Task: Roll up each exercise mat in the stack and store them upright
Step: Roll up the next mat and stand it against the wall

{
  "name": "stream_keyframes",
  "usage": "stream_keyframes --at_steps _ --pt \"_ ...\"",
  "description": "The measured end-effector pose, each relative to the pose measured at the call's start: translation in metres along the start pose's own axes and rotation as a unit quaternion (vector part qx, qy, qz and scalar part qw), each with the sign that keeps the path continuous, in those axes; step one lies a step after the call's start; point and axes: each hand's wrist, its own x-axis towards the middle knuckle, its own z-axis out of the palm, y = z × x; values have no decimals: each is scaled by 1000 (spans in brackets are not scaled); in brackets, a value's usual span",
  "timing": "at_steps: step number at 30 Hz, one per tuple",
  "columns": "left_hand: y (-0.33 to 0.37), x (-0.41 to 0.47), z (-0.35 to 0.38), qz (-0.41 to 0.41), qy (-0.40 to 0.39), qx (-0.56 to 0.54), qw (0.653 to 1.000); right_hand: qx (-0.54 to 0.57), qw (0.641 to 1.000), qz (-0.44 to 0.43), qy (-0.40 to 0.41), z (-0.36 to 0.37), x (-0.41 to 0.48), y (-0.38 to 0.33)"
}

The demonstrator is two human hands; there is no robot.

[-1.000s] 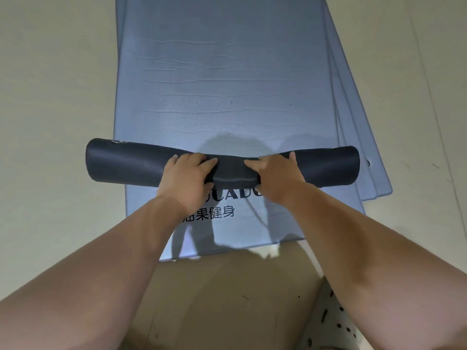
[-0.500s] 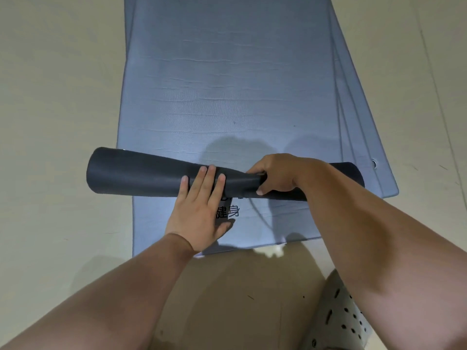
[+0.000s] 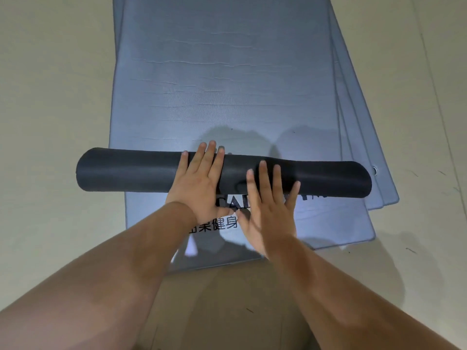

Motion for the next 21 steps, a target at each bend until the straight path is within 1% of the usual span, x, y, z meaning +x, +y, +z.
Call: stream_keyframes --at_steps 5,6,7,10,11,12,15,18,19,21 --pt "-14 34 -28 22 -57 17 998 -40 998 13 -54 -10 39 6" --pt "-17 39 -33 25 -58 31 998 -47 996 18 -68 -13 47 6" --pt "-18 41 -35 25 -46 47 998 -54 995 24 -78 -16 53 5" --pt "-13 25 -32 15 39 85 996 -78 990 42 -111 -18 73 5" --pt "-9 17 -26 13 54 88 995 -82 988 46 -122 -20 82 5" --pt "-6 10 -21 9 52 82 995 -84 987 47 -132 -22 91 7" --pt "-3 3 -5 -25 6 51 998 -76 985 35 -153 -32 114 14" --pt "-5 18 0 -42 -28 35 998 -84 981 26 -176 -41 129 18" --pt "-6 25 -2 -43 -37 32 998 -87 980 23 -175 -44 131 19" --pt "-11 38 -8 -42 -56 28 997 -96 985 7 -146 -46 129 20"
